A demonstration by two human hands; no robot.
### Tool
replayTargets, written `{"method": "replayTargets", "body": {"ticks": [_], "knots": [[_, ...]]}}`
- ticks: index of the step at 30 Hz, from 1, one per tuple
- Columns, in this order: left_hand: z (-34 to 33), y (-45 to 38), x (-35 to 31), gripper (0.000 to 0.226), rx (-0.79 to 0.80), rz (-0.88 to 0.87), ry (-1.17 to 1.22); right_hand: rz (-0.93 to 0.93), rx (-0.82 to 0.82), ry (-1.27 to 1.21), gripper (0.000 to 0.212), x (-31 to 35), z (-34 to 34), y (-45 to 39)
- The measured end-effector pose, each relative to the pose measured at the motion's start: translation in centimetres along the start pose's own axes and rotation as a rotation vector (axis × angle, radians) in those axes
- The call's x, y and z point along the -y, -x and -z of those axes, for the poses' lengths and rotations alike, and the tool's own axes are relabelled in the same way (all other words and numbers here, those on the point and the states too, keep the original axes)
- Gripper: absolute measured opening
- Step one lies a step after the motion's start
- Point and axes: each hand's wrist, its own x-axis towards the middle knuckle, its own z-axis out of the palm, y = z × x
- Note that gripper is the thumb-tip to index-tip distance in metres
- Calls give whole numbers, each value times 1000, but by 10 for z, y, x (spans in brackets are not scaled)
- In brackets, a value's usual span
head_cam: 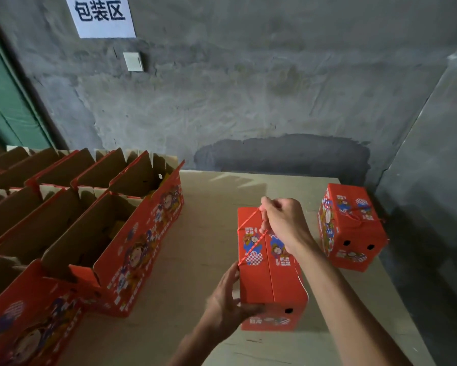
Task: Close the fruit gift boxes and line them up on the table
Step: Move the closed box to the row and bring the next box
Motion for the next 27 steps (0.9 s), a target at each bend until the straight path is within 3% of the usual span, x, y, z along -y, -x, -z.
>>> {"method": "replayTargets", "body": {"ticks": [6,17,27], "knots": [[-29,-75,-3,83,35,-5,-92,-75,-35,30,34,-26,31,-60],[-107,-216,2,98,65,44,-257,-90,-96,64,32,-79,99,-177],[-154,-286,18,53,50,77,-390,-127,-45,6,19,-109,135,-253]]}}
